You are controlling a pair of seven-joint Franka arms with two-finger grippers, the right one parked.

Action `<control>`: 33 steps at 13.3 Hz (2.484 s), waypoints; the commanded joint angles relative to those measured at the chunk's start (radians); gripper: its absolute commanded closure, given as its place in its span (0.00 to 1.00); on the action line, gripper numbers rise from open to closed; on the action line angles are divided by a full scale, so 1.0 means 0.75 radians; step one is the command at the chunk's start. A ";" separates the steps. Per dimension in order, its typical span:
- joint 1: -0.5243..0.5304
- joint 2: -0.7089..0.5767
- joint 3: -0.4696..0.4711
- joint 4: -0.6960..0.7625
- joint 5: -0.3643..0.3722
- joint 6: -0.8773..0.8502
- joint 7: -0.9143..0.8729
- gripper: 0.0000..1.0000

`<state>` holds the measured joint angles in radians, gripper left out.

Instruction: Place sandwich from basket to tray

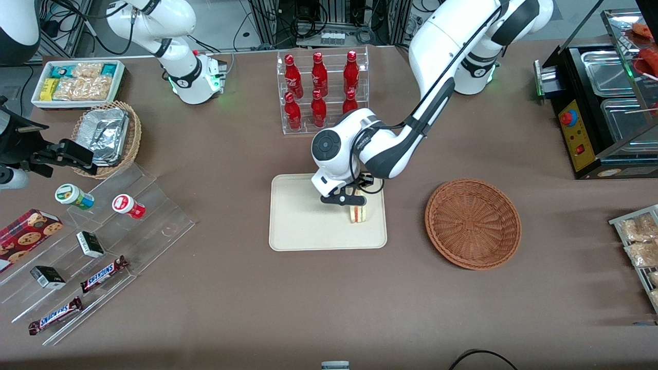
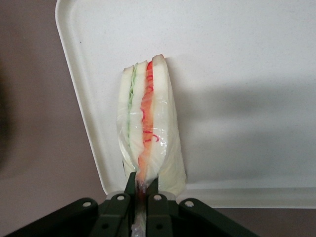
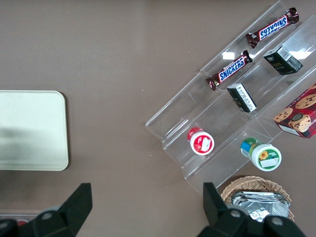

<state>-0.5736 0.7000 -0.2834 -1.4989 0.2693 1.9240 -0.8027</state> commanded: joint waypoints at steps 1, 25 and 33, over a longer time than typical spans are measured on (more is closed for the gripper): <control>-0.016 0.026 0.006 0.047 -0.007 -0.033 -0.005 0.76; -0.016 -0.203 0.402 0.170 -0.383 -0.080 -0.041 0.00; -0.018 -0.387 0.782 0.158 -0.523 -0.360 0.411 0.00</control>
<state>-0.5738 0.4489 0.2627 -1.3571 -0.1035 1.6855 -0.5352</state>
